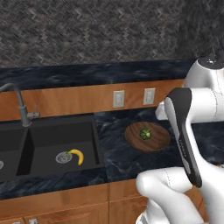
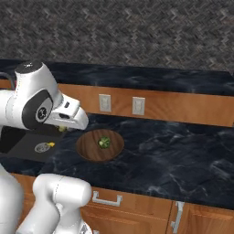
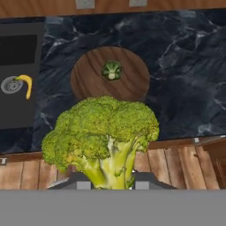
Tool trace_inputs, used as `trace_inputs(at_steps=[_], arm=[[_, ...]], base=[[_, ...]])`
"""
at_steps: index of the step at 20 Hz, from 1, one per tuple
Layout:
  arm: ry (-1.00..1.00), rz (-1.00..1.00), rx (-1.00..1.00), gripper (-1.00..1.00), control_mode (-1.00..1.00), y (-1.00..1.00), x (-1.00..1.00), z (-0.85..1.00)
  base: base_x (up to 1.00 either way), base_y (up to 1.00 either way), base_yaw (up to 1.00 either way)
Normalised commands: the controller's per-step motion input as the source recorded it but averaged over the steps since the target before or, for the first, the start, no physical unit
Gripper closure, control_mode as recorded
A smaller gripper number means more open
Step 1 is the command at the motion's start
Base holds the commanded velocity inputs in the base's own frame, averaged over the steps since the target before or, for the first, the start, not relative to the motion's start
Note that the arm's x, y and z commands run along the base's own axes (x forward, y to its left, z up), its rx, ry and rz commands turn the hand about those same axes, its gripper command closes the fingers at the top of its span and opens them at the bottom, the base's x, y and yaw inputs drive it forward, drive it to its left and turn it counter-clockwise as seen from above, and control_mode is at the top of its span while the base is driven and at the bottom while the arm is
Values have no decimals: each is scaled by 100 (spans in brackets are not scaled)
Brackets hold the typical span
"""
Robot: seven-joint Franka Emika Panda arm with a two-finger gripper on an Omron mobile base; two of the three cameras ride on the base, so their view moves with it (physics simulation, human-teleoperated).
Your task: Pick the broccolis from the cabinet and place them in one bowl. Pick the banana from the sink and place it in the other bowl.
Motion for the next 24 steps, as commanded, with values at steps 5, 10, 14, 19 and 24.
trace_inputs(at_steps=[5,10,14,19,24], arm=[[-15,0,0,100,-100,-7,33,-45],[5,3,6,100,-100,-8,48,-47],[4,3,-1,100,-100,0,63,-32],[1,0,-6,100,-100,-7,32,-19],[-6,0,-1,100,-100,-11,31,-29]], base=[[0,0,0],[0,0,0],[0,0,0],[0,0,0],[0,0,0]])
